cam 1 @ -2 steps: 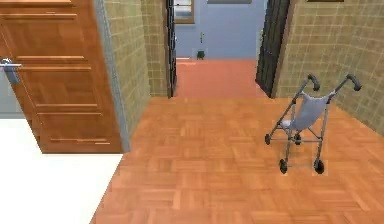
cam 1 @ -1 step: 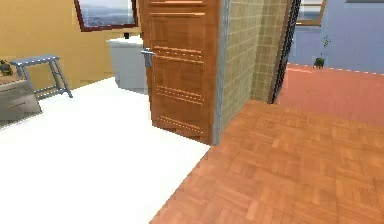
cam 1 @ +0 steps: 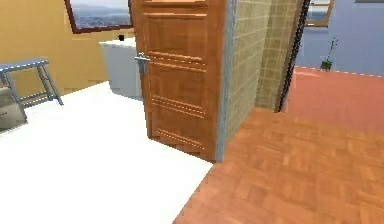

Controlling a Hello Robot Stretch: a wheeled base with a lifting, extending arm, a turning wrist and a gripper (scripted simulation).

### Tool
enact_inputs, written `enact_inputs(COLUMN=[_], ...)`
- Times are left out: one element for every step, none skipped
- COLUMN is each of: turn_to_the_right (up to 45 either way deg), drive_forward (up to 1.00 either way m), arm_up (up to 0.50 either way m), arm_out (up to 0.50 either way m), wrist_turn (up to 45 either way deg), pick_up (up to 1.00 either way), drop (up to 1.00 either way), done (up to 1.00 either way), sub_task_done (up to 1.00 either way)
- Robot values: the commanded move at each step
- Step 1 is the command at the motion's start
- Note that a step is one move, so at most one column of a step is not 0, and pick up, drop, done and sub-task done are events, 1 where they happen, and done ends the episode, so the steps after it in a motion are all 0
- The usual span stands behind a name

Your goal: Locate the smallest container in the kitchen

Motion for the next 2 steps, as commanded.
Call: enact_inputs(turn_to_the_right=[-12.0,-3.0], drive_forward=[0.00,0.00], arm_up=[0.00,0.00], arm_out=[0.00,0.00], wrist_turn=[0.0,0.0], pick_up=[0.00,0.00], drop=[0.00,0.00], done=[0.00,0.00], sub_task_done=[0.00,0.00])
